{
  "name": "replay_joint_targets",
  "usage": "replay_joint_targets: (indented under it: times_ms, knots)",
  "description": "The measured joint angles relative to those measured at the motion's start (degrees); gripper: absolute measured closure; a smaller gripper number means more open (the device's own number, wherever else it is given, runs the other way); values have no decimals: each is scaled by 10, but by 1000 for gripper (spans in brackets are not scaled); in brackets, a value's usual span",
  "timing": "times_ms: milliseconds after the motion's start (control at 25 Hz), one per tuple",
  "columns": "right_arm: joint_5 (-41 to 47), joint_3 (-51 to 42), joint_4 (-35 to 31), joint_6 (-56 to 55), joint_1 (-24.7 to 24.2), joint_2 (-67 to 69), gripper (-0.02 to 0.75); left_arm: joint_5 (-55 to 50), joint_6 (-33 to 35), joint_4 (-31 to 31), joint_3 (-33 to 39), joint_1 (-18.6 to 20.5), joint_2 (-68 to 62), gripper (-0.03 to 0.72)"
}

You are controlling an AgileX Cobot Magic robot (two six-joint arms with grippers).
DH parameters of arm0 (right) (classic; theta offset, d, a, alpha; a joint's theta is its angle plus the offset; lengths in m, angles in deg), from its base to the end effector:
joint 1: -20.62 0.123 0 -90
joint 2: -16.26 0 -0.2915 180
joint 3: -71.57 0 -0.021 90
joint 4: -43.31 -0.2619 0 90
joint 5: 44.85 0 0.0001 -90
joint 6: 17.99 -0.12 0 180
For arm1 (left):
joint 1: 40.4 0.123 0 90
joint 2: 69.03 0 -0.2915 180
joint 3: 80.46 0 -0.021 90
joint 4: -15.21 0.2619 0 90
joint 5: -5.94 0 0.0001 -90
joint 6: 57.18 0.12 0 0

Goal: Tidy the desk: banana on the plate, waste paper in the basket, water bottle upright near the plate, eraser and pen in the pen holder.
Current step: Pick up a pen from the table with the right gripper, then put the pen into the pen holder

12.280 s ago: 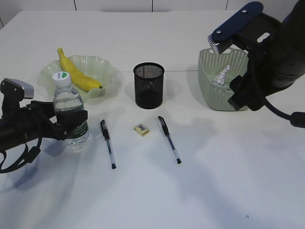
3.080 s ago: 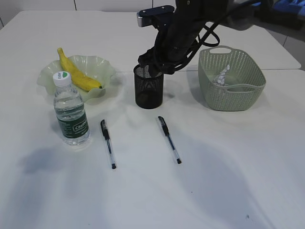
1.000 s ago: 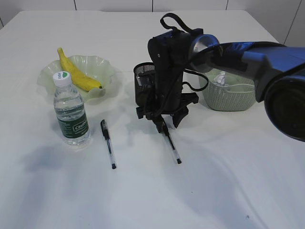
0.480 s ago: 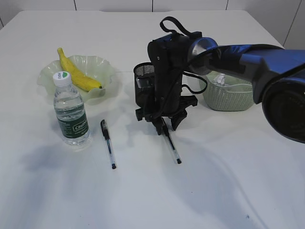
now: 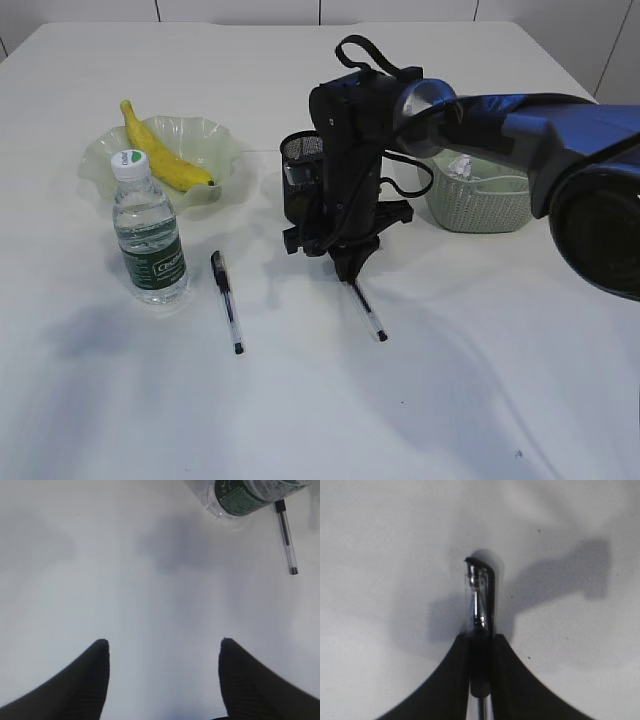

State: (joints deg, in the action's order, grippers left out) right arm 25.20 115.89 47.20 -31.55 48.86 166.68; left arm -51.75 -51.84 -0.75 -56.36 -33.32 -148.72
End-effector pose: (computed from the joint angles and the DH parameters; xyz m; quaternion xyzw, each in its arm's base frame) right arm 0.4608 0.2388 0.0950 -0.1380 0.9893 -0.0182 0.0429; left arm 0.2477 0.0026 0.2577 -0.0692 0.9765 -0.1098 0.1722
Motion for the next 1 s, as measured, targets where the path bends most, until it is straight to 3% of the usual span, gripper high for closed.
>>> replay_joint_targets:
  times_ms: [600,1000]
  knots:
    - [-4,0,9,26,0,-108,685,0,0,0,0,0,0,207]
    - [-143,0,46,54,0,-174,685,0,0,0,0,0,0,213]
